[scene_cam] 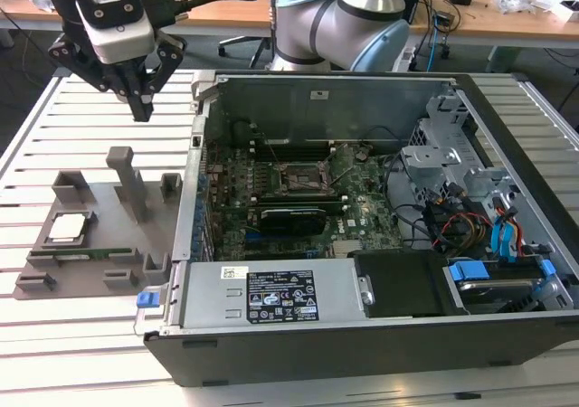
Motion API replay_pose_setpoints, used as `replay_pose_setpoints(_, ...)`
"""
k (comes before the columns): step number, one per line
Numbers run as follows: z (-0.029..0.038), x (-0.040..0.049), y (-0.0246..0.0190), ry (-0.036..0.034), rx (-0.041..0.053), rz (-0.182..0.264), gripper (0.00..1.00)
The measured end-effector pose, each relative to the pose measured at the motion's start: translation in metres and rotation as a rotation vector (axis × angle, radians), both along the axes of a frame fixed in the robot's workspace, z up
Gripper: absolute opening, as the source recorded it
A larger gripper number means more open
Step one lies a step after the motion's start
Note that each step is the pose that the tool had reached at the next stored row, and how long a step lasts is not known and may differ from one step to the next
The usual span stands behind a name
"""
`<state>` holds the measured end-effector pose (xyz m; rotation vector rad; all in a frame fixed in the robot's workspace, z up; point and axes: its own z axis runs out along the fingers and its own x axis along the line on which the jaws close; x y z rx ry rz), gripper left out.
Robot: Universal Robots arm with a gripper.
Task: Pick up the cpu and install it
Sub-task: 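Reach for the cpu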
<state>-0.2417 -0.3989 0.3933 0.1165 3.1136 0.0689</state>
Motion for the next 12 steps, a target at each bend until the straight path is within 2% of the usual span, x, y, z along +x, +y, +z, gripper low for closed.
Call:
replay_pose_setpoints(5,0.0000,-0.0078,0.0000,0.0000,-0.0001,0.000,0.11)
replay_pose_setpoints(6,0.0000,-0.0131,0.0000,0.0000,0.0000,0.000,0.11)
replay_pose_setpoints(12,0.0000,-0.0213,0.0000,0.0000,0.0000,0.000,0.11)
